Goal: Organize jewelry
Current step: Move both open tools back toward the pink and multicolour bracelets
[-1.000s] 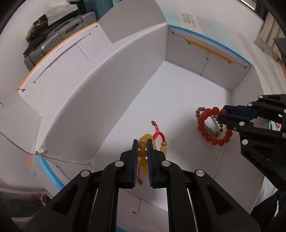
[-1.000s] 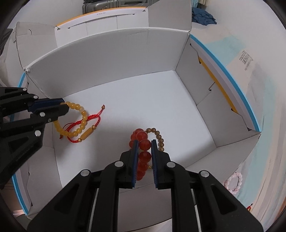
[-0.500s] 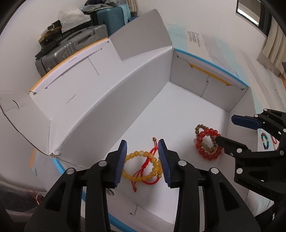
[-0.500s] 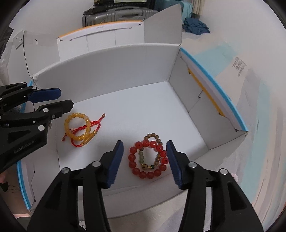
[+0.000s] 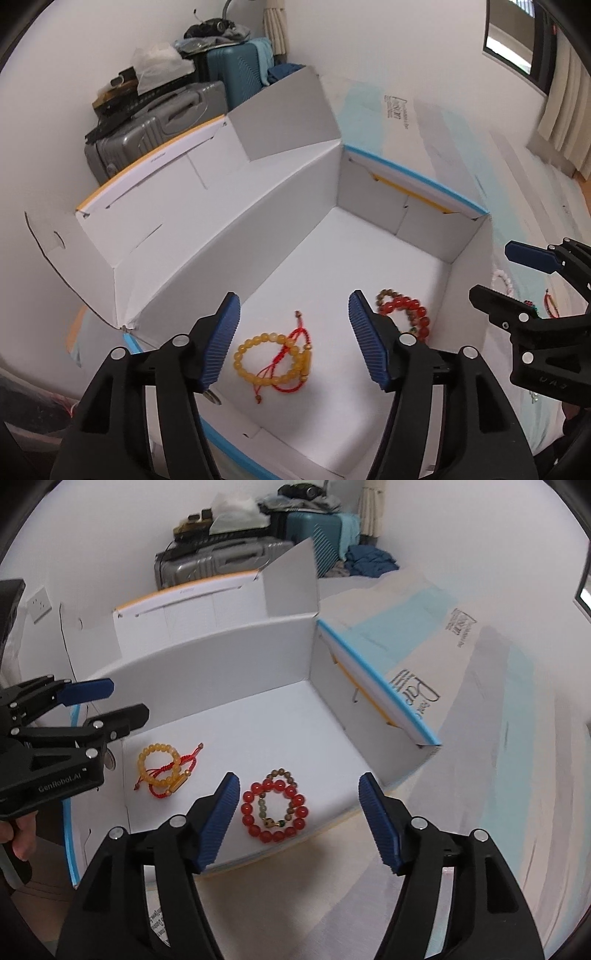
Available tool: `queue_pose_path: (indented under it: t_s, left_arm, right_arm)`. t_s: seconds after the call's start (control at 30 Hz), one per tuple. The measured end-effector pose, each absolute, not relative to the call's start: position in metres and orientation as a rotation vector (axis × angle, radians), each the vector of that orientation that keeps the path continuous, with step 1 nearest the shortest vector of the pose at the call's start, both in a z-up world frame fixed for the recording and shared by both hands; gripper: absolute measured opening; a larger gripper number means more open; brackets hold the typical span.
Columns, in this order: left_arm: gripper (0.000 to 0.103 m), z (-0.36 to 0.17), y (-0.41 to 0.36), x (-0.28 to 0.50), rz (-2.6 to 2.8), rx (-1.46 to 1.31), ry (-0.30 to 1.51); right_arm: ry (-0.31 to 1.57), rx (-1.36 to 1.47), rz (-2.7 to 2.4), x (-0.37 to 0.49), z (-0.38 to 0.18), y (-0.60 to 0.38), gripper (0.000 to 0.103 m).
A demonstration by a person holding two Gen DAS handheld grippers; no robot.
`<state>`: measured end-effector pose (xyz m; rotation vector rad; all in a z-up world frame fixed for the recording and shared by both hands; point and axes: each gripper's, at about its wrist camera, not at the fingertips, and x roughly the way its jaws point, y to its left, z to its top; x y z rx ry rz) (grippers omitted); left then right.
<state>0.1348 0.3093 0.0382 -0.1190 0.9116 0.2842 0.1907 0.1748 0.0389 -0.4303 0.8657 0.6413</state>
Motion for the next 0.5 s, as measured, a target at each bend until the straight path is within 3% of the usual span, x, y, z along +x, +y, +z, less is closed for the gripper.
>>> queue_pose_path:
  t_s: [0.13, 0.3, 0.5]
  left_arm:
    - [0.063, 0.047, 0.295, 0.136, 0.27, -0.111, 0.9]
    - [0.069, 0.06, 0.279, 0.138, 0.26, -0.1, 0.876]
    - [0.076, 0.071, 0.254, 0.143, 0.239, -0.075, 0.862]
  right_arm:
    - [0.835, -0.41, 0.626, 0.188, 0.05, 0.157, 0.075]
    - [0.811, -0.382, 0.603, 0.188, 0.061, 0.136, 0.078]
    - [0.765, -0.349, 0.545, 0.189, 0.075, 0.105, 0.094]
